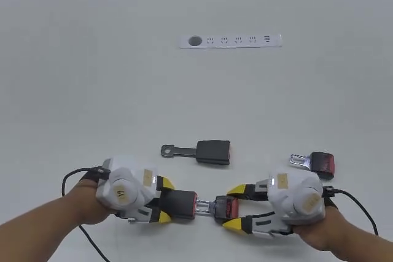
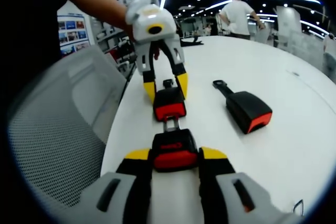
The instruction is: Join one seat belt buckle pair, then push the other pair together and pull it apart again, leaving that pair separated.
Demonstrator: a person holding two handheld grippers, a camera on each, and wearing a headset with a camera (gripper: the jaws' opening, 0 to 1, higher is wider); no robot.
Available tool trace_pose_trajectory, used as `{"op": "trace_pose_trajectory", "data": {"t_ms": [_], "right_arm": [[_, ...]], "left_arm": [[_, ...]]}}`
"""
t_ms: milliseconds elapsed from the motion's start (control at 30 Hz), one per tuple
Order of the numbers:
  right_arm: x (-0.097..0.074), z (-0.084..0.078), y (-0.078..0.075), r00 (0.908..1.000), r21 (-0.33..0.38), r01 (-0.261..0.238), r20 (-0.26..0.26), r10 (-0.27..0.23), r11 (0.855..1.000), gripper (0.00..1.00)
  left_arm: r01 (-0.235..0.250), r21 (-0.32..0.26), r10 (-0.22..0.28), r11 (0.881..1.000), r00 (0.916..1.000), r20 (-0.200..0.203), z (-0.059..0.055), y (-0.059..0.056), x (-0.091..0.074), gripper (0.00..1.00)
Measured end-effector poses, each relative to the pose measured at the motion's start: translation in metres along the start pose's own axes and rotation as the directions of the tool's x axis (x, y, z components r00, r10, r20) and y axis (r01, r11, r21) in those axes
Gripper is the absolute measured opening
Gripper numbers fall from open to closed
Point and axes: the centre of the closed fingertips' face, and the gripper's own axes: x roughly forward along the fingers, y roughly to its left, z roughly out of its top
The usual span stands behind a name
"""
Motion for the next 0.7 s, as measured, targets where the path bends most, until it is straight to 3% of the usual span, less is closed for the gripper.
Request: {"op": "trace_pose_trajectory", "data": {"t_ms": [267,700], "right_arm": [[0.008,0.007,-0.001,0.9998,-0.019,-0.017,-0.013,0.017,1.000,0.34],[0.016,0.011,-0.002,0.9991,-0.001,-0.015,-0.039,0.015,1.000,0.33]], "left_arm": [[0.006,0.035,-0.005,0.999,0.9997,-0.022,0.001,-0.001,0.001,0.33],[0.011,0.052,-0.010,0.999,0.9997,-0.023,0.002,-0.001,0.001,0.32]]}}
